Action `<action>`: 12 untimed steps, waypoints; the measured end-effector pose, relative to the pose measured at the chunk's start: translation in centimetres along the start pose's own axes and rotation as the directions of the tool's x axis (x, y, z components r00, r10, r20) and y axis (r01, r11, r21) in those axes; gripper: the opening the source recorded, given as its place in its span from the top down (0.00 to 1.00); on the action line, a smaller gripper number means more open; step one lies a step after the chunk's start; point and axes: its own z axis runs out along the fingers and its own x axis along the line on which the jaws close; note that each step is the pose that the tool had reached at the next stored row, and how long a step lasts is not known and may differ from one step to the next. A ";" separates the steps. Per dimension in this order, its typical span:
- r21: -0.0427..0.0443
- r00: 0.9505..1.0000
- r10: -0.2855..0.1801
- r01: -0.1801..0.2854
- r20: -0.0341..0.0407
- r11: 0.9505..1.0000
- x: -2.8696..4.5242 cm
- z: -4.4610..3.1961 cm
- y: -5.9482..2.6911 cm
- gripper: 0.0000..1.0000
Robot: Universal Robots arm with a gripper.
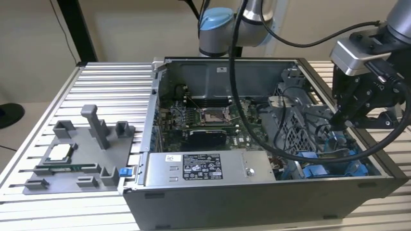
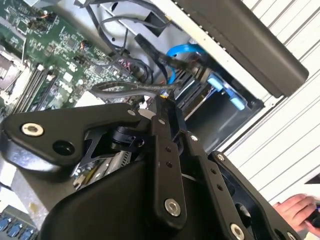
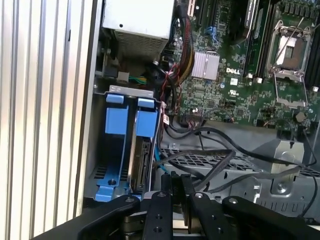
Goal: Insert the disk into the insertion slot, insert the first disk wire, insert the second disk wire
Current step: 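Insert the first disk wire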
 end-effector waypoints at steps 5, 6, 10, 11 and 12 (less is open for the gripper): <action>-0.009 1.000 0.001 -0.001 0.001 1.000 0.19 0.58 -0.77 1.00; -0.011 1.000 0.002 -0.002 0.001 1.000 0.23 0.70 -0.82 1.00; -0.019 1.000 0.003 -0.003 0.002 1.000 0.34 1.14 -0.89 1.00; -0.021 1.000 0.003 -0.003 0.002 1.000 0.36 1.24 -0.88 1.00; -0.021 1.000 0.003 -0.003 0.002 1.000 0.37 1.29 -0.88 1.00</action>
